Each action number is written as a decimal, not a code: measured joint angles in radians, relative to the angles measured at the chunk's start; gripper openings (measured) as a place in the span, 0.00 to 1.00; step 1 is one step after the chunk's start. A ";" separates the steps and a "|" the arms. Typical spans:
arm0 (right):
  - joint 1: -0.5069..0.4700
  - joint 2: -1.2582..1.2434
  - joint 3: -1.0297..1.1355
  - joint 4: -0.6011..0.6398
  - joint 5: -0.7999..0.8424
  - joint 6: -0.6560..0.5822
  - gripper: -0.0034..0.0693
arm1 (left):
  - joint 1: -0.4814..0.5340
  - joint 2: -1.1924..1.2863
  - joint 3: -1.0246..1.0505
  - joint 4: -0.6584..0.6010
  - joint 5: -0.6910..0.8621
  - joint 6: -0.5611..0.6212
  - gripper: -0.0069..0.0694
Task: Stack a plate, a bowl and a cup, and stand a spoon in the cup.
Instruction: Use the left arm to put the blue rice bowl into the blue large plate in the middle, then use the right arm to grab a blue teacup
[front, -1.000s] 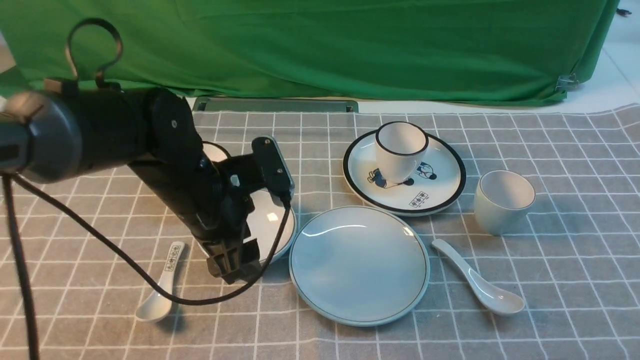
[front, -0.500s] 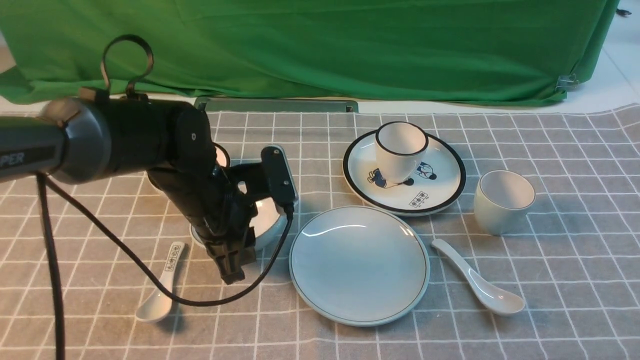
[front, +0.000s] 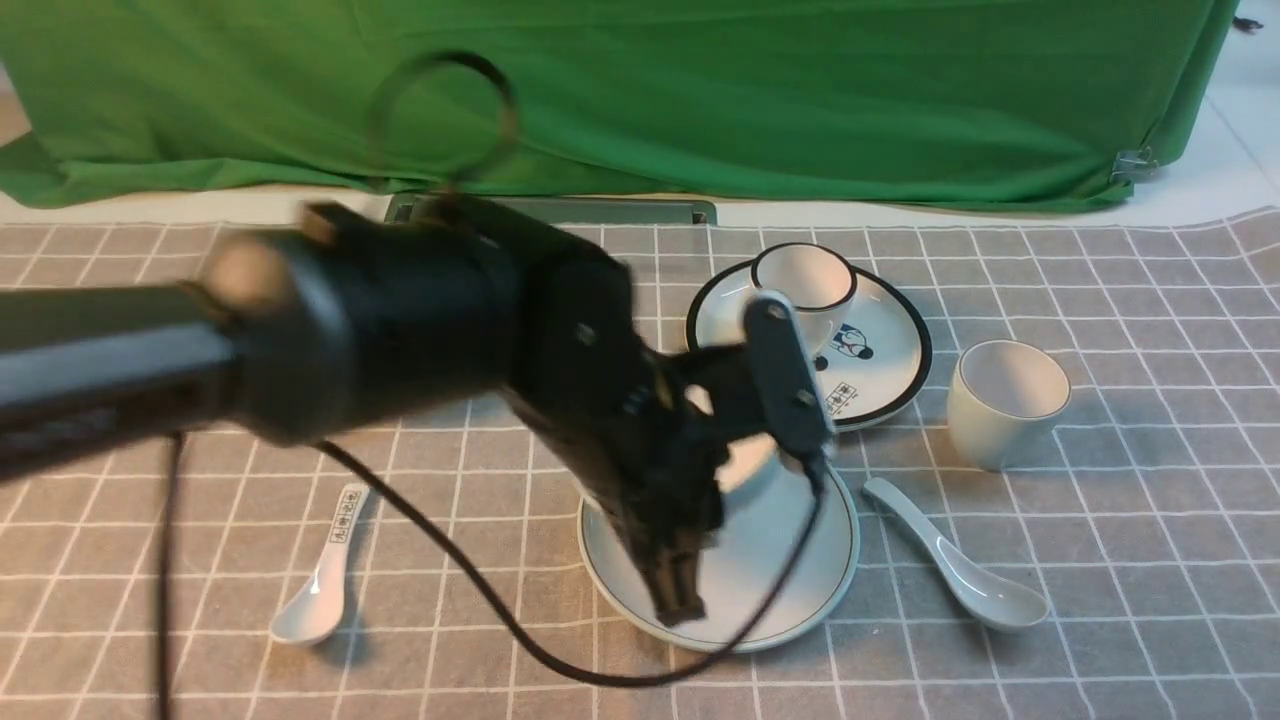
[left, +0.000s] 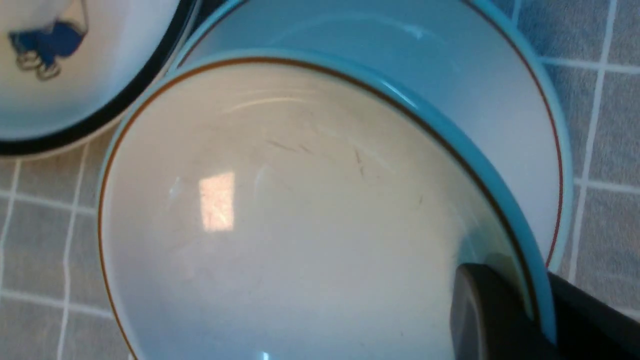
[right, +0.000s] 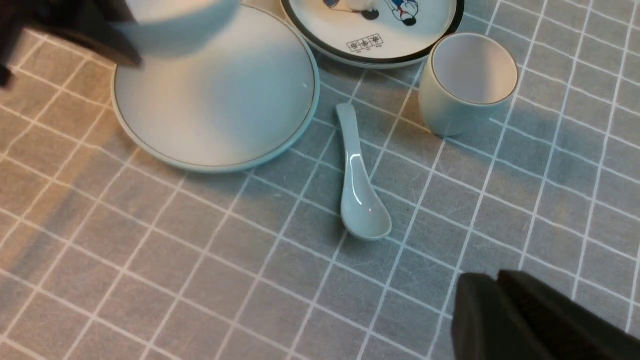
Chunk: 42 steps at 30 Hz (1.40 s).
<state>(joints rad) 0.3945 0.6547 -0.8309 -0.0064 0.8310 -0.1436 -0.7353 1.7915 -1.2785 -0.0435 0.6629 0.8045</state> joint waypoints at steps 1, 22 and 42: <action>0.000 0.000 0.000 0.000 0.003 0.001 0.15 | -0.007 0.025 -0.007 0.010 -0.010 -0.008 0.13; 0.000 0.081 -0.001 0.001 0.042 0.100 0.51 | -0.024 0.104 -0.063 -0.053 0.042 -0.063 0.64; -0.099 1.020 -0.523 0.062 0.024 -0.073 0.54 | -0.024 -0.916 0.430 -0.090 -0.130 -0.524 0.10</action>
<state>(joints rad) 0.2950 1.6743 -1.3537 0.0554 0.8552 -0.2166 -0.7592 0.8758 -0.8490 -0.1333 0.5330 0.2808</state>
